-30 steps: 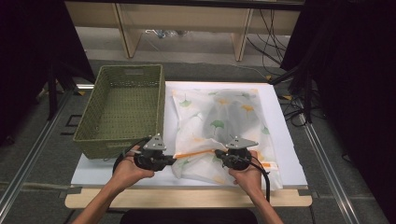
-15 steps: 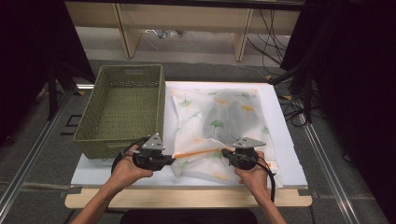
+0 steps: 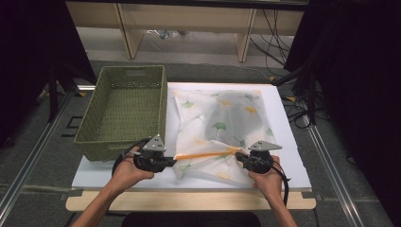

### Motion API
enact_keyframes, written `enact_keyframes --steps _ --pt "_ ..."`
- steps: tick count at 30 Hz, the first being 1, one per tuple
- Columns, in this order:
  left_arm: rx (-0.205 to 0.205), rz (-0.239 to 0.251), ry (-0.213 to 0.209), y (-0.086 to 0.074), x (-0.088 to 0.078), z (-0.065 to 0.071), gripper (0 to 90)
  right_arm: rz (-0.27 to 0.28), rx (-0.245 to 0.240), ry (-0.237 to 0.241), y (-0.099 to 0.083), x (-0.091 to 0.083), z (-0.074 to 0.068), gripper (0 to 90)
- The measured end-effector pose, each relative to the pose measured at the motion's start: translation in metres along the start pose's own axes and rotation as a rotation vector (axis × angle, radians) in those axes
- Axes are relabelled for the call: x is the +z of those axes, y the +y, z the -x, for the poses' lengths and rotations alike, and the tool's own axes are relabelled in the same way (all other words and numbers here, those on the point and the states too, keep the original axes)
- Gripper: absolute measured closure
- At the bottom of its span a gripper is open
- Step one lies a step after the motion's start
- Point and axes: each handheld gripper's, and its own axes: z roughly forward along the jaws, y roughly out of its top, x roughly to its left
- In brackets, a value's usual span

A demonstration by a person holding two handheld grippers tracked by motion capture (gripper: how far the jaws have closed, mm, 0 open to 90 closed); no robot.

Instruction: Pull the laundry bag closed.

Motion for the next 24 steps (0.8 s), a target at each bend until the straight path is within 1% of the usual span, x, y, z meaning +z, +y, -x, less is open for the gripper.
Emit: enact_keyframes --steps 1,2,3,4,5,6,7,8,9,10,11,12,13,14,15,16,17,18,19,20,21,22,23,24 --pt "0.001 0.000 0.000 0.000 0.000 0.000 86.1 0.002 -0.001 -0.001 -0.001 -0.002 0.001 90.0" --pt "-0.006 0.009 0.001 0.001 0.000 0.000 86.1 -0.010 -0.005 -0.003 -0.001 -0.003 0.002 90.0" --pt "0.022 0.004 -0.002 0.002 -0.001 -0.002 86.1 -0.006 -0.007 -0.011 -0.003 -0.004 0.002 90.0" --pt "0.008 0.007 -0.002 0.001 -0.001 -0.002 86.2 -0.009 0.011 -0.011 -0.003 -0.004 0.002 90.0" --pt "-0.013 0.018 -0.001 0.001 -0.001 0.000 86.2 -0.004 0.010 -0.017 -0.003 -0.005 0.002 90.0" --pt "-0.002 -0.001 0.006 0.000 -0.003 -0.002 86.2 -0.003 -0.005 -0.017 -0.003 -0.005 0.002 90.0" --pt "-0.003 -0.005 0.011 -0.001 -0.003 -0.004 86.2 -0.001 0.010 0.005 -0.002 -0.004 0.001 90.0" --pt "-0.002 -0.007 0.024 -0.002 -0.004 -0.007 86.2 0.007 -0.011 0.014 -0.001 -0.004 0.001 90.0" --pt "-0.022 -0.003 0.019 -0.003 -0.004 -0.009 86.2 0.015 -0.011 0.021 0.000 -0.004 0.000 90.0" --pt "-0.028 -0.002 0.021 -0.005 -0.004 -0.012 86.2 0.027 -0.011 0.007 0.001 -0.003 -0.002 90.0" --pt "-0.030 -0.003 0.022 -0.005 -0.004 -0.013 86.0 0.025 -0.022 0.013 0.002 -0.003 -0.002 90.0" --pt "-0.045 -0.005 0.036 -0.006 -0.004 -0.012 85.7 0.036 -0.027 0.015 0.003 -0.002 -0.003 90.0" --pt "-0.039 -0.006 0.042 -0.005 -0.004 -0.013 85.3 0.034 -0.022 0.016 0.003 -0.001 -0.004 90.0" --pt "-0.057 -0.002 0.036 -0.005 -0.004 -0.014 85.0 0.027 -0.022 0.022 0.003 0.000 -0.004 90.0" --pt "-0.066 0.003 0.039 -0.005 -0.004 -0.014 84.2 0.025 -0.021 0.022 0.003 0.001 -0.003 90.0" --pt "-0.062 0.000 0.022 -0.006 -0.004 -0.015 83.7 0.027 -0.009 0.019 0.003 0.002 -0.004 90.0" --pt "-0.091 0.003 0.025 -0.007 -0.002 -0.014 83.0 0.033 -0.017 0.025 0.003 0.004 -0.003 90.0" --pt "-0.073 -0.010 0.023 -0.008 -0.002 -0.015 81.4 0.034 -0.030 0.025 0.004 0.006 -0.002 90.0" --pt "-0.078 -0.009 0.042 -0.008 0.000 -0.016 79.7 0.028 -0.024 0.024 0.004 0.008 -0.003 90.0" --pt "-0.069 -0.013 0.026 -0.008 0.001 -0.017 78.7 0.025 -0.042 0.025 0.005 0.012 -0.002 90.0" --pt "-0.089 -0.006 0.033 -0.009 0.002 -0.016 77.8 0.009 -0.039 0.031 0.005 0.014 -0.002 90.0" --pt "-0.121 -0.009 0.034 -0.011 0.005 -0.016 75.4 0.004 -0.040 0.022 0.005 0.015 -0.003 90.0" --pt "-0.119 -0.022 0.021 -0.012 0.006 -0.018 71.7 0.003 -0.040 0.025 0.006 0.017 -0.003 90.0" --pt "-0.133 -0.015 0.024 -0.012 0.008 -0.017 69.6 0.001 -0.038 0.022 0.006 0.018 -0.004 90.0"
